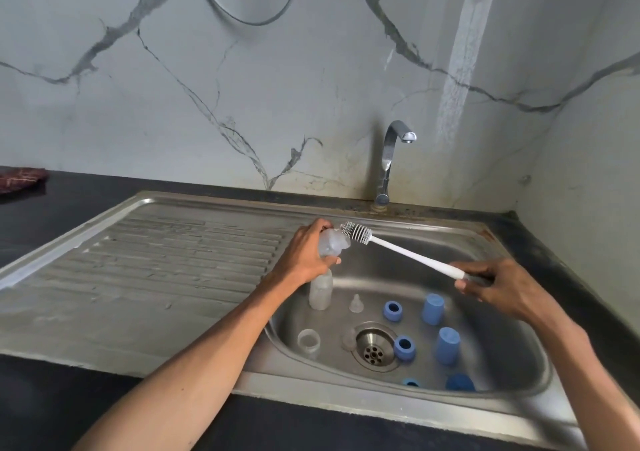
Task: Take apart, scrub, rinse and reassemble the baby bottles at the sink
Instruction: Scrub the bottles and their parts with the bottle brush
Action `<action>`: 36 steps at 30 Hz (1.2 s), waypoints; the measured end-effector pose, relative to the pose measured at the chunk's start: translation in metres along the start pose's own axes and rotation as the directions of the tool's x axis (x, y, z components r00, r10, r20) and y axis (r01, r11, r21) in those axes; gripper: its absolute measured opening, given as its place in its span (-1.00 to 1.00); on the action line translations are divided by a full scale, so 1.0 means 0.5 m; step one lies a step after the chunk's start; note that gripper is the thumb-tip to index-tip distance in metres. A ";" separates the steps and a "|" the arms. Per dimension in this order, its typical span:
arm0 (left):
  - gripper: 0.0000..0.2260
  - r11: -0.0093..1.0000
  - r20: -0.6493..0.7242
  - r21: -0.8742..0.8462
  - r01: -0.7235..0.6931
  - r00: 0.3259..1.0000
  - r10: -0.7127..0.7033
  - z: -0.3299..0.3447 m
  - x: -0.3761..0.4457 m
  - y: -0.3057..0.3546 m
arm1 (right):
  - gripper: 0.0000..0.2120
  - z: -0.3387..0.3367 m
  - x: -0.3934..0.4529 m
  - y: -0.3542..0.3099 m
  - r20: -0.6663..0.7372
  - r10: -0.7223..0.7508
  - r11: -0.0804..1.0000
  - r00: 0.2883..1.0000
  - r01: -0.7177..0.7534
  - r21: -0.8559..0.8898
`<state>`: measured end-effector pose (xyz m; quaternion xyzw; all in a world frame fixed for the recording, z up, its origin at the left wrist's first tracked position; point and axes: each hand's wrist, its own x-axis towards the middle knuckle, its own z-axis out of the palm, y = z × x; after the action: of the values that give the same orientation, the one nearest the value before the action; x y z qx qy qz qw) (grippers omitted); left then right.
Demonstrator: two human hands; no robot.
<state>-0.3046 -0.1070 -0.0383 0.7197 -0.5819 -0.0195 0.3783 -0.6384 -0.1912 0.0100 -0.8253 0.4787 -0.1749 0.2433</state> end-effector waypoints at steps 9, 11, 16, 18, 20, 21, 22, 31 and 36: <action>-0.49 0.990 -0.093 -0.128 -0.068 0.994 0.056 0.003 -0.001 0.004 | -0.75 -0.008 0.012 0.031 0.026 0.023 1.000 0.999 -0.022 -0.016; -0.48 0.988 -0.101 -0.143 -0.053 0.994 0.038 0.005 -0.002 0.002 | -0.77 -0.011 0.012 0.031 0.047 0.004 1.000 0.999 -0.004 -0.016; -0.52 0.967 -0.082 -0.251 0.046 0.994 -0.068 0.004 0.001 0.001 | -0.77 -0.015 0.008 0.032 0.079 0.022 0.999 0.997 -0.020 -0.029; -0.52 0.964 -0.038 -0.263 0.045 0.998 -0.057 0.002 0.001 -0.004 | -0.72 -0.015 0.008 0.029 0.071 0.037 0.999 0.997 -0.035 -0.037; -0.51 0.969 0.001 -0.247 0.000 1.000 0.000 0.002 -0.001 -0.009 | -0.68 -0.016 0.005 0.020 0.051 0.048 0.997 0.998 -0.045 -0.067; -0.49 0.973 0.018 -0.227 -0.033 0.999 0.038 0.002 -0.004 -0.009 | -0.67 -0.015 0.004 0.016 0.044 0.055 0.994 0.998 -0.050 -0.097; -0.46 0.979 0.040 -0.190 -0.067 0.996 0.076 0.002 -0.005 -0.009 | -0.65 -0.014 0.004 0.013 0.041 0.064 0.989 0.997 -0.058 -0.137; -0.41 0.941 0.072 -0.330 0.069 0.996 -0.048 -0.013 -0.006 -0.003 | -0.66 0.009 -0.006 -0.020 -0.117 -0.022 0.993 0.993 0.008 -0.115; -0.54 0.820 0.215 -0.559 0.125 0.977 -0.002 -0.014 -0.009 0.009 | -0.65 0.027 -0.005 -0.040 -0.215 -0.076 0.994 0.974 0.057 -0.095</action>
<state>-0.3063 -0.1000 -0.0328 0.5873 -0.5607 -0.2784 0.5129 -0.6184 -0.1774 0.0103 -0.8266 0.4818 -0.2511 0.1465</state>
